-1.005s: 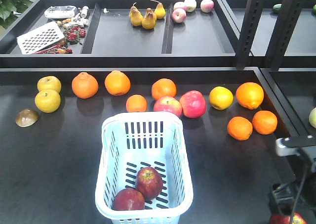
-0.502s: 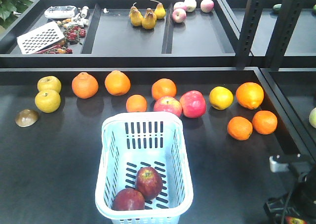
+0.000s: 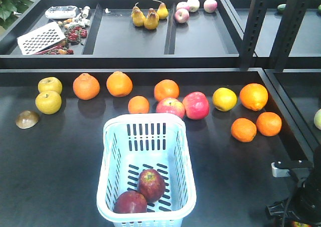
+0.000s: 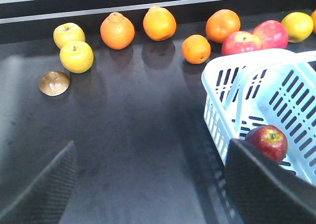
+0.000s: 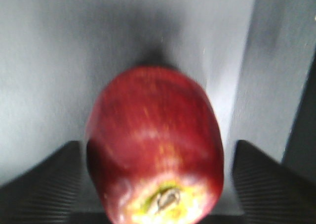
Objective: Pick three apples into basket with both arms
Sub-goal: 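Grasp the red apple nearest the robot with the right gripper, then place the third red apple into the basket and release it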
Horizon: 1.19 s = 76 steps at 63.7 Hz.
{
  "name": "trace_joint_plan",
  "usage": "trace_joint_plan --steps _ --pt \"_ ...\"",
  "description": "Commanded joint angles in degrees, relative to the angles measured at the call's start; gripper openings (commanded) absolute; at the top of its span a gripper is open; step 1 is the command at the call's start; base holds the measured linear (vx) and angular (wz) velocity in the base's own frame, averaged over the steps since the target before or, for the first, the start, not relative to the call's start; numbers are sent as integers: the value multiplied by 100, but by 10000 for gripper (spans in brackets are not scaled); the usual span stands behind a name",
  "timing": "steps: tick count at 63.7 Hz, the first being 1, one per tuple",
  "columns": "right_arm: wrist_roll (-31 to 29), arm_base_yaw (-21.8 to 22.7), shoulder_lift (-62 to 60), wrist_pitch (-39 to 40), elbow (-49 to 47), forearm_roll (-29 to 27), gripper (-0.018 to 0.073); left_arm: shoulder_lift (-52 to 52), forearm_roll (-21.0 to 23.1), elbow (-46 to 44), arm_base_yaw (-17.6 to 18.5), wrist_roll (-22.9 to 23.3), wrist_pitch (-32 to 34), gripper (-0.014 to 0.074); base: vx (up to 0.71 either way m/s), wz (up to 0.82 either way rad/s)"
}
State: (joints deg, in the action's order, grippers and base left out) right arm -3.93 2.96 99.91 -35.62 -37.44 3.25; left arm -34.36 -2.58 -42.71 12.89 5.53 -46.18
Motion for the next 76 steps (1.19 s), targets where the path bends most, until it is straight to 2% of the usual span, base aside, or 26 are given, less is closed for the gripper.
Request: trace_joint_plan --steps 1,10,15,24,33,45,54,66,76 --pt "-14 40 -165 -49 -116 -124 393 -5 -12 -140 -10 53 358 590 0 0" --pt "-14 40 -198 -691 -447 -156 225 -5 -12 -140 -10 53 358 590 0 0" --pt "-14 40 -375 -998 -623 -143 172 -5 -12 -140 -10 53 358 590 0 0" --pt "-38 40 -1157 -1032 -643 -325 157 -5 -12 -140 -10 53 358 590 0 0" --pt "-322 -109 -2166 -1119 -643 -922 160 -5 -12 -140 -10 53 358 590 0 0" --pt "-468 -1000 -3374 -1153 -643 -1682 163 -5 -12 -140 -10 53 358 590 0 0" --pt "-468 -2022 -3719 -781 -812 -2291 165 -5 -12 -140 -10 53 358 590 0 0" --pt "-468 -3351 -3289 -269 -1407 -2248 167 -5 -12 -140 -10 53 358 590 0 0" --pt "-468 -3858 -2500 6 -1925 -2104 181 -5 -12 -140 -10 53 358 590 0 0"
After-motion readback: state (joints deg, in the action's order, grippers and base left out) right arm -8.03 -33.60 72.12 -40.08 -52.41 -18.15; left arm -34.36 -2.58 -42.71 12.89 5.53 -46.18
